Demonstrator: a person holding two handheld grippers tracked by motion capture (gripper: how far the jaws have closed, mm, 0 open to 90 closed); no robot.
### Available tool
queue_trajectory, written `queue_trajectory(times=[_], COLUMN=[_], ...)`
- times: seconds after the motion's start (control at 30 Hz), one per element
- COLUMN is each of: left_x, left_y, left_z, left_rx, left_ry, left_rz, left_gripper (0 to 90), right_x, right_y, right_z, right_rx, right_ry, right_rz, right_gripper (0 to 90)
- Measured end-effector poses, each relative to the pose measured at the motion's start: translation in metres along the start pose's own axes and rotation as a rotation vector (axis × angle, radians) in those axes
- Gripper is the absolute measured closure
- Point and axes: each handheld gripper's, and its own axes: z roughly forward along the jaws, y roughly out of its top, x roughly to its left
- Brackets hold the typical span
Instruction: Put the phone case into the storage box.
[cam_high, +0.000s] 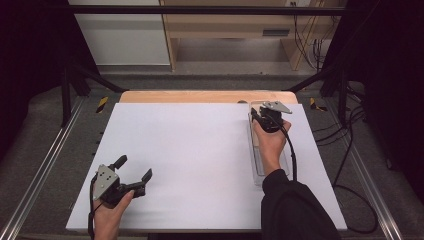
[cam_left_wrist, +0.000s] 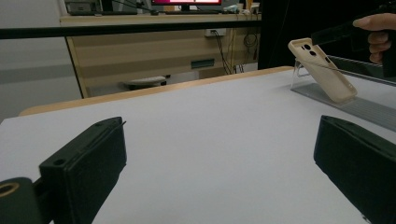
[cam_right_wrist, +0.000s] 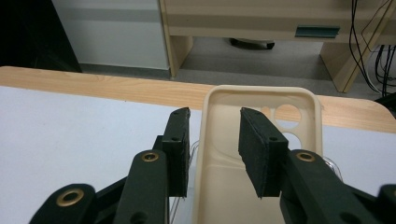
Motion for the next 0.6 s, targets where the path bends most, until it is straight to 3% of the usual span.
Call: queue_trajectory(times=[0.33, 0.6], left_x=[-0.002, -0.002], left_y=[0.000, 0.000], left_z=[0.000, 0.000], left_rx=[0.006, 0.007], left_ry=[-0.001, 0.001], left_rz=[0.019, 0.022], left_gripper=[2.0, 1.9], right_x=[-0.001, -0.005], right_y=[0.007, 0.010], right_z=[-0.012, -0.017], right_rx=[-0.004, 0.027], right_ry=[0.020, 0.044], right_rz=[-0.004, 0.005], right_gripper=[52.9, 42.4])
